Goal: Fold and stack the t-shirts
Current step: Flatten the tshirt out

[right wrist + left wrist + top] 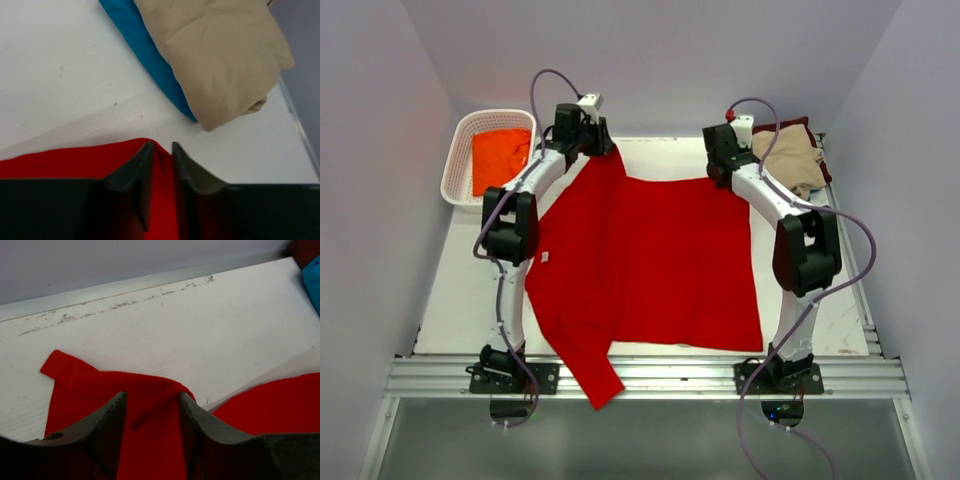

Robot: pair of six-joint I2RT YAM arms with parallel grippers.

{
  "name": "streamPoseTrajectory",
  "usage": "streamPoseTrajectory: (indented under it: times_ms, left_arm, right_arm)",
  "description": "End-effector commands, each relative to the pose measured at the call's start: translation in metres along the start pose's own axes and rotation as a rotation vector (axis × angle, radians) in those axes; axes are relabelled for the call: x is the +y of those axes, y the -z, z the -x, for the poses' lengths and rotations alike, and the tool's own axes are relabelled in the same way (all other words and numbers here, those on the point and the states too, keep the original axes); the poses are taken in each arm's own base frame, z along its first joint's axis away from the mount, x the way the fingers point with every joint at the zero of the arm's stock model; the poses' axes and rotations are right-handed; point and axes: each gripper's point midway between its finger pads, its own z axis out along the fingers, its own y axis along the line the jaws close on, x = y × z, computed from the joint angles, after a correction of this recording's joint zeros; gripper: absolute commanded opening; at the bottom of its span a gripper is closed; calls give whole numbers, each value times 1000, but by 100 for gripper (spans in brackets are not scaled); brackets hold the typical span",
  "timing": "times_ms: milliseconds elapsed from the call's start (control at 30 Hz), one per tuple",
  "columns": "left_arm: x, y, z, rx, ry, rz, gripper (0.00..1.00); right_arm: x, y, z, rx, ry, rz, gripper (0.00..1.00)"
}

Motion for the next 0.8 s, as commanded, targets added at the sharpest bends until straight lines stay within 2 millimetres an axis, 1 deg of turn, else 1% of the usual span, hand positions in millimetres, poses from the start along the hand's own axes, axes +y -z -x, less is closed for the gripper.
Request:
streamPoseTrajectory:
  times_ms: [0, 33, 67, 100, 133, 167, 200, 233, 267, 300, 333, 367, 400, 433, 467, 500, 533, 567, 600, 633, 667, 700, 733, 767]
  left_arm:
    - [-2, -2, 12, -17, 10, -32, 52]
    - [-4, 3, 17, -33, 9, -33, 59]
    - [-9, 8, 32, -92, -1, -45, 68]
    - [-15, 26, 37, -116, -5, -43, 100]
    - [-18, 35, 49, -165, -17, -34, 100]
    - [-17, 41, 48, -182, -14, -26, 100]
    - [-26, 63, 72, -238, -31, -24, 100]
    - [-27, 73, 80, -261, -33, -4, 100]
    - [-27, 80, 75, -260, -27, 8, 100]
    - [-33, 103, 93, -309, -38, 23, 100]
    - [-35, 111, 94, -317, -41, 33, 100]
    - [-30, 113, 78, -280, -29, 56, 100]
    - [-29, 125, 80, -286, -22, 90, 100]
    - [-26, 127, 72, -265, -15, 103, 100]
    - [-20, 126, 47, -211, -5, 119, 94]
    - [-17, 129, 40, -198, 3, 138, 84]
    - [-16, 128, 27, -172, 16, 140, 71]
    - [-11, 125, 5, -126, 32, 146, 40]
    - [-8, 121, -8, -92, 46, 148, 24]
    - [-5, 118, -23, -48, 63, 152, 11]
    - [-3, 115, -37, -5, 77, 157, 0]
    - [2, 108, -53, 35, 90, 157, 0]
    - [0, 104, -64, 67, 102, 144, 0]
    - [1, 101, -70, 87, 110, 139, 0]
  right_arm:
    - [-14, 0, 15, -29, -75, -117, 34]
    - [-14, 1, 16, -35, -86, -115, 47]
    - [-13, 0, 12, -43, -94, -108, 58]
    - [-16, 7, 21, -70, -119, -98, 80]
    - [-16, 10, 22, -82, -109, -86, 85]
    - [-15, 10, 19, -92, -112, -74, 91]
    - [-16, 15, 21, -102, -112, -69, 98]
    - [-22, 23, 28, -120, -128, -61, 99]
    - [-22, 27, 27, -125, -134, -40, 99]
    - [-23, 31, 29, -132, -141, -20, 99]
    - [-28, 43, 38, -154, -167, 14, 99]
    - [-20, 46, 31, -142, -157, 78, 99]
    - [-16, 51, 30, -141, -157, 121, 98]
    - [-15, 55, 29, -141, -155, 152, 92]
    - [-15, 61, 27, -141, -160, 183, 85]
    - [-3, 65, 22, -119, -149, 265, 70]
    - [1, 67, 18, -104, -153, 291, 1]
    - [5, 66, 8, -60, -139, 300, 0]
    - [15, 68, 2, -22, -136, 353, 0]
    - [23, 69, -3, 8, -137, 387, 0]
    - [31, 67, -14, 57, -118, 408, 0]
    - [37, 67, -19, 84, -116, 423, 0]
    - [41, 66, -25, 116, -133, 427, 0]
    - [43, 65, -33, 147, -129, 426, 0]
